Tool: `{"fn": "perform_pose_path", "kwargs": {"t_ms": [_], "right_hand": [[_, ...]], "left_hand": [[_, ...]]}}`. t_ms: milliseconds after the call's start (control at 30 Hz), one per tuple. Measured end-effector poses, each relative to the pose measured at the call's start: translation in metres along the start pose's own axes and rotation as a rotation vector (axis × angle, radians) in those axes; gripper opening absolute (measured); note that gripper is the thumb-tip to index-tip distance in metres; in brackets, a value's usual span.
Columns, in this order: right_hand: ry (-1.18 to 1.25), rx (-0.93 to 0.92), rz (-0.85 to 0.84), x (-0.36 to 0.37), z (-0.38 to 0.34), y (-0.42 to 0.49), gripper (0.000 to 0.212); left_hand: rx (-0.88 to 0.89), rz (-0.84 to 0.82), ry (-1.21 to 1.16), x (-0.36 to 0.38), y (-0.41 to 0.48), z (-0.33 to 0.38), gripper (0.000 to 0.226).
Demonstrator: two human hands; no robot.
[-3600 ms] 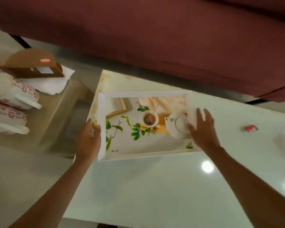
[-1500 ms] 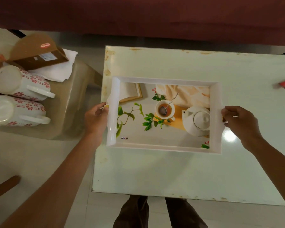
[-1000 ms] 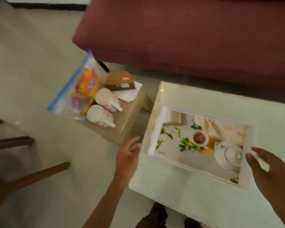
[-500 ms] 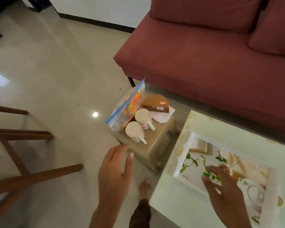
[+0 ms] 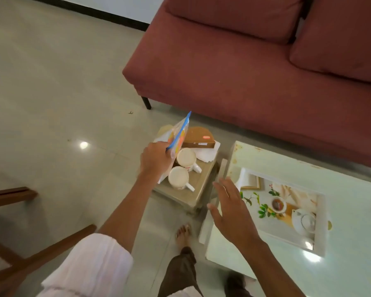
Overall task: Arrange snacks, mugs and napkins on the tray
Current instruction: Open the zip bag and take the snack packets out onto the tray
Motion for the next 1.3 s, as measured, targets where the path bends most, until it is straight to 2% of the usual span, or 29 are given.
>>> {"fn": "perform_pose_path", "kwargs": {"t_ms": [67,233,400,467,600,700,800,900,967,1033,1100,1233,1300], "right_hand": [[-0.077,-0.037,0.008,0.001,-0.007,0.002,0.062],[-0.194,-0.079,0.063,-0.012,-0.021,0.001,0.062],[-0.279,-0.172,0.196,-0.046,-0.050,-0.017,0.064],[-0.079,-0.190,0.207,-0.059,-0.058,-0.026,0.061],[0.660,-0.020,0.227,-0.090,-0.047,-0.052,0.052],[0.973,0.158,0.255,-0.102,-0.018,-0.070,0.055],[0.849,0.246,0.270,-0.122,0.020,-0.092,0.031],[0.728,0.276,0.278,-0.134,0.064,-0.115,0.020],[0.652,0.273,0.303,-0.144,0.096,-0.132,0.022],[0.631,0.301,0.332,-0.153,0.127,-0.147,0.036],[0.683,0.369,0.312,-0.157,0.158,-0.162,0.033],[0.847,0.432,0.304,-0.169,0.200,-0.185,0.013],[0.882,0.421,0.310,-0.175,0.210,-0.193,0.014]], "left_hand": [[-0.020,0.041,-0.050,-0.013,0.005,-0.002,0.028],[-0.053,0.221,-0.261,-0.076,-0.001,-0.006,0.018],[-0.066,0.161,-0.502,-0.112,-0.056,0.019,0.019],[-0.078,0.115,-0.617,-0.109,-0.084,0.038,0.007],[-0.116,0.025,-0.737,-0.081,-0.141,0.088,0.008],[-0.017,0.047,-0.613,-0.058,-0.183,0.131,0.007],[0.107,0.091,-0.366,-0.037,-0.229,0.178,0.006],[0.216,0.073,-0.184,-0.014,-0.268,0.220,0.005],[0.303,0.074,-0.143,0.001,-0.290,0.248,0.010],[0.323,-0.019,-0.129,0.021,-0.308,0.271,0.023],[0.287,-0.093,-0.141,0.037,-0.323,0.290,0.026],[0.029,-0.133,-0.540,0.051,-0.332,0.303,0.024],[-0.100,-0.159,-0.673,0.062,-0.333,0.308,0.021]]}}
Point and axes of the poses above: each hand's wrist, its own y-axis towards the middle knuckle, its own x-axis out of the palm, z = x × y, the point moved 8 cm from there along y, towards the middle knuckle, and after that the axes turned 1 degree about -y, right-handed, at the moved point
